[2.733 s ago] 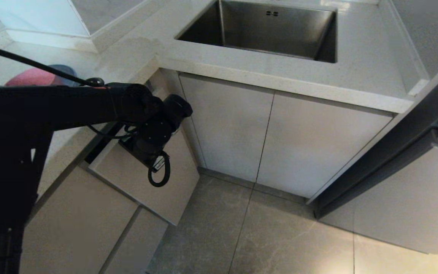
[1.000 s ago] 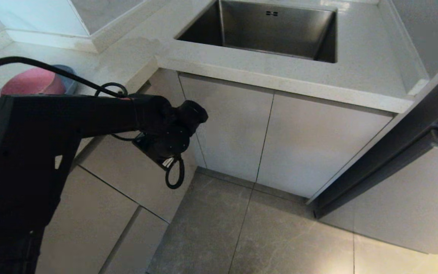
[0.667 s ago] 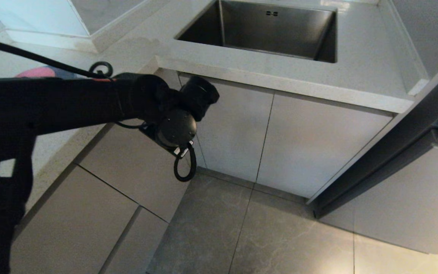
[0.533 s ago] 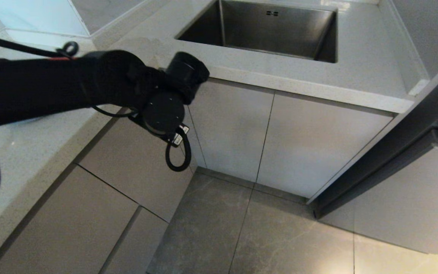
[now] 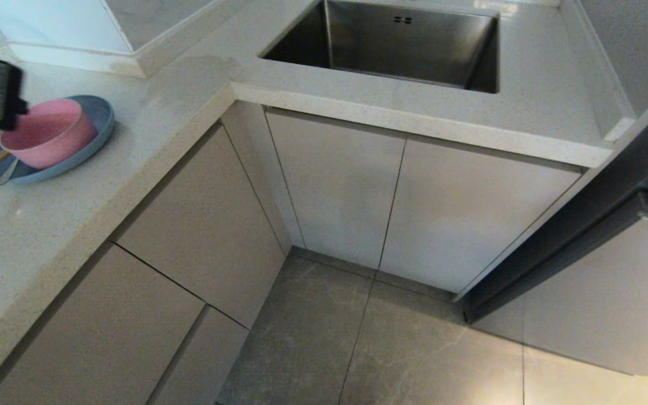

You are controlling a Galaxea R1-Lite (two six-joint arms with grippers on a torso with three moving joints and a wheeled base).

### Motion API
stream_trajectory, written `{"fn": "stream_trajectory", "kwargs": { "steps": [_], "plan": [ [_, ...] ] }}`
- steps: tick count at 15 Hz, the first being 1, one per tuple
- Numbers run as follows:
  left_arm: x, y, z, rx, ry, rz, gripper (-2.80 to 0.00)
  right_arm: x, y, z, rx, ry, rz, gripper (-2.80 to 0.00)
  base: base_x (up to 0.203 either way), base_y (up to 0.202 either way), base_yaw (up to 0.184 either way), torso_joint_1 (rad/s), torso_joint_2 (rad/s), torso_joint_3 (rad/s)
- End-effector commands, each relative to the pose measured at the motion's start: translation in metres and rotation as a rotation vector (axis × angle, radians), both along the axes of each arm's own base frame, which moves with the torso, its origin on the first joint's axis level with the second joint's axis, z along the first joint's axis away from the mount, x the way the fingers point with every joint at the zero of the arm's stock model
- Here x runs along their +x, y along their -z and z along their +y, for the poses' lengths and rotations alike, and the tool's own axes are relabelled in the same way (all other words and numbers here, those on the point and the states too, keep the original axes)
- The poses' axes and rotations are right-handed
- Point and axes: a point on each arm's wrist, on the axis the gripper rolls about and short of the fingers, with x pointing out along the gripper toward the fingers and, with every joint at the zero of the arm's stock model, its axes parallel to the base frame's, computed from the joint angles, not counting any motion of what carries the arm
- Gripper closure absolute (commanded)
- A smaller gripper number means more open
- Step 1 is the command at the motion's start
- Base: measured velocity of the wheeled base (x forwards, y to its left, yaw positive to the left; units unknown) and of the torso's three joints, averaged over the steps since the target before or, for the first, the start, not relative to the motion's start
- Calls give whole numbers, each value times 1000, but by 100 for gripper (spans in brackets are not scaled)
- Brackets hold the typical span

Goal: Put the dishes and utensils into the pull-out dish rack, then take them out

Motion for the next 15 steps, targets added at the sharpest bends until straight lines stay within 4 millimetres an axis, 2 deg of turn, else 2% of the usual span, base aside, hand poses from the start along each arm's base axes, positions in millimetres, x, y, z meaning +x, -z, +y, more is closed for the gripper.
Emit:
{"fn": "stream_trajectory", "kwargs": {
  "steps": [1, 2, 4, 6, 7, 9, 12, 13, 15],
  "plan": [
    [-97, -10, 27, -95, 82, -159, 0, 0, 0, 0, 0, 0, 2, 0, 0, 0, 0, 0, 0, 0],
    [-133, 3, 30, -110, 107, -186, 0, 0, 0, 0, 0, 0, 0, 0, 0, 0, 0, 0, 0, 0],
    [-184, 56, 28, -121, 134, -205, 0, 0, 0, 0, 0, 0, 0, 0, 0, 0, 0, 0, 0, 0],
    [-216, 112, 24, -112, 140, -251, 0, 0, 0, 0, 0, 0, 0, 0, 0, 0, 0, 0, 0, 0],
    [-227, 134, 24, -104, 140, -281, 0, 0, 0, 0, 0, 0, 0, 0, 0, 0, 0, 0, 0, 0],
    [-241, 176, 27, -95, 149, -315, 0, 0, 0, 0, 0, 0, 1, 0, 0, 0, 0, 0, 0, 0],
    [-240, 234, 29, -105, 136, -315, 0, 0, 0, 0, 0, 0, 2, 0, 0, 0, 0, 0, 0, 0],
    [-236, 253, 29, -126, 129, -301, 0, 0, 0, 0, 0, 0, 0, 0, 0, 0, 0, 0, 0, 0],
    [-222, 274, 29, -229, 110, -286, 0, 0, 0, 0, 0, 0, 2, 0, 0, 0, 0, 0, 0, 0]
  ]
}}
